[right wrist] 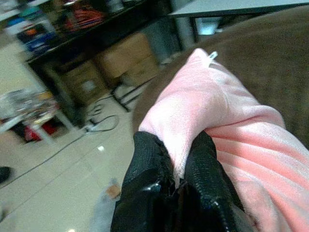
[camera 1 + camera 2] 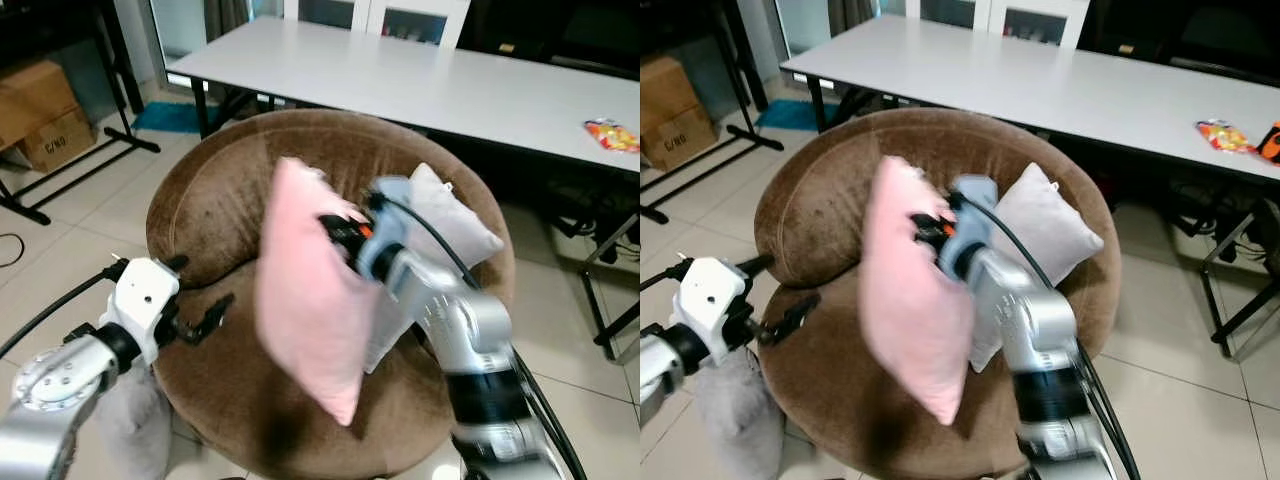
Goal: Move the pillow to the sofa from floor
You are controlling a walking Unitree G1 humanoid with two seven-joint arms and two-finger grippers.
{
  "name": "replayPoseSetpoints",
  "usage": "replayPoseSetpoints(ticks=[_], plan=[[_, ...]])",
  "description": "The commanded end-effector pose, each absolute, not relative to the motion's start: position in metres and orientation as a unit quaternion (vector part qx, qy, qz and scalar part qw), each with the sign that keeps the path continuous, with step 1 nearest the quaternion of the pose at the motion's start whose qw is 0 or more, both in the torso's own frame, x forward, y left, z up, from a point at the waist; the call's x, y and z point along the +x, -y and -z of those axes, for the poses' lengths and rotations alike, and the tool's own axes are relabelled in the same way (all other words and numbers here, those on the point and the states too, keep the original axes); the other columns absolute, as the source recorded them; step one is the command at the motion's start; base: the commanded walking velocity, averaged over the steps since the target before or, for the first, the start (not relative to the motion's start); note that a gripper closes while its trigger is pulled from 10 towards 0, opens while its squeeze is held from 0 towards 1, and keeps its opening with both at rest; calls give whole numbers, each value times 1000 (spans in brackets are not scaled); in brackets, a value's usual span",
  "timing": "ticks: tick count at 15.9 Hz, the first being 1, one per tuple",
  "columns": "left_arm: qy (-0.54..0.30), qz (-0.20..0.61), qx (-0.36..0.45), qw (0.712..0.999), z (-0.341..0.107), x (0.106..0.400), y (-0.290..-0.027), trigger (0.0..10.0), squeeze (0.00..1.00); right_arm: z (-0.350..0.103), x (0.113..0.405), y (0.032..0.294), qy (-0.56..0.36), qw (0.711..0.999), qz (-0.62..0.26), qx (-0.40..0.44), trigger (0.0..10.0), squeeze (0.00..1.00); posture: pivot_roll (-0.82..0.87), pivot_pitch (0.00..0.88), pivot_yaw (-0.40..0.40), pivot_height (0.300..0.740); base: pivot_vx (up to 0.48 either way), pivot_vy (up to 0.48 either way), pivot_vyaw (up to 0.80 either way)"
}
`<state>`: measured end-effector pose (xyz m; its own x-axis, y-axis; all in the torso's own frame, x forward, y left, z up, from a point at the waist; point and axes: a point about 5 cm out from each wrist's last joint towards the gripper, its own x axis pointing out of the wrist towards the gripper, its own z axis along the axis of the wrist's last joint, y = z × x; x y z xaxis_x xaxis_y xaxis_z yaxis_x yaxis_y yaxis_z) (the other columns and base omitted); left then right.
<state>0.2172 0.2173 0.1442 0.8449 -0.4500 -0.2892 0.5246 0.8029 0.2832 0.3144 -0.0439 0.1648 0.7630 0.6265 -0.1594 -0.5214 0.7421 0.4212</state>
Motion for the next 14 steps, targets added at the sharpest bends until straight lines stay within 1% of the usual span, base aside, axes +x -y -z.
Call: replayPoseSetpoints(ticks=[1, 3, 4, 5, 6, 7, 8, 9, 10, 11, 12, 13, 14], plan=[[-108, 277, 180, 938, -147, 215, -216, 10000, 0, -175, 316, 31, -144, 907, -348, 186, 10000, 0, 47, 0, -53, 740, 0, 0, 0], [-111, 281, 182, 936, -148, 214, -217, 10000, 0, -187, 321, 19, -141, 892, -357, 238, 10000, 0, 53, 0, -58, 740, 0, 0, 0], [-111, 282, 182, 935, -148, 213, -217, 10000, 0, -189, 323, 18, -141, 889, -356, 249, 10000, 0, 53, 0, -58, 740, 0, 0, 0], [-116, 287, 181, 933, -148, 212, -217, 10000, 0, -188, 337, 25, -145, 891, -302, 308, 10000, 0, 58, 0, -65, 740, 0, 0, 0], [-117, 290, 181, 933, -148, 211, -216, 10000, 0, -181, 344, 33, -153, 896, -264, 322, 10000, 0, 58, 0, -68, 740, 0, 0, 0], [-117, 290, 180, 933, -148, 211, -216, 10000, 0, -177, 347, 37, -157, 899, -250, 322, 10000, 0, 58, 0, -68, 740, 0, 0, 0], [-117, 291, 180, 932, -147, 211, -216, 10000, 0, -161, 352, 51, -171, 910, -199, 319, 10000, 0, 56, 0, -72, 740, 0, 0, 0], [-118, 291, 180, 932, -147, 210, -215, 10000, 0, -153, 353, 58, -179, 916, -177, 312, 10000, 0, 56, 0, -74, 740, 0, 0, 0], [-120, 292, 180, 932, -145, 210, -215, 10000, 0, -130, 355, 81, -196, 926, -108, 304, 10000, 0, 58, 0, -78, 740, 0, 0, 0], [-123, 293, 179, 931, -144, 209, -215, 10000, 0, -112, 352, 95, -218, 924, -73, 305, 10000, 0, 58, 0, -78, 740, 0, 0, 0], [-125, 293, 178, 931, -143, 209, -215, 10000, 0, -104, 351, 100, -230, 921, -61, 308, 10000, 0, 58, 0, -78, 740, 0, 0, 0], [-132, 297, 178, 929, -140, 206, -215, 10000, 0, -74, 341, 115, -273, 909, -26, 313, 10000, 0, 54, 0, -75, 740, 0, 0, 0], [-136, 300, 178, 927, -139, 205, -214, 10000, 0, -52, 331, 125, -301, 904, 3, 304, 10000, 0, 54, 0, -73, 740, 0, 0, 0]])
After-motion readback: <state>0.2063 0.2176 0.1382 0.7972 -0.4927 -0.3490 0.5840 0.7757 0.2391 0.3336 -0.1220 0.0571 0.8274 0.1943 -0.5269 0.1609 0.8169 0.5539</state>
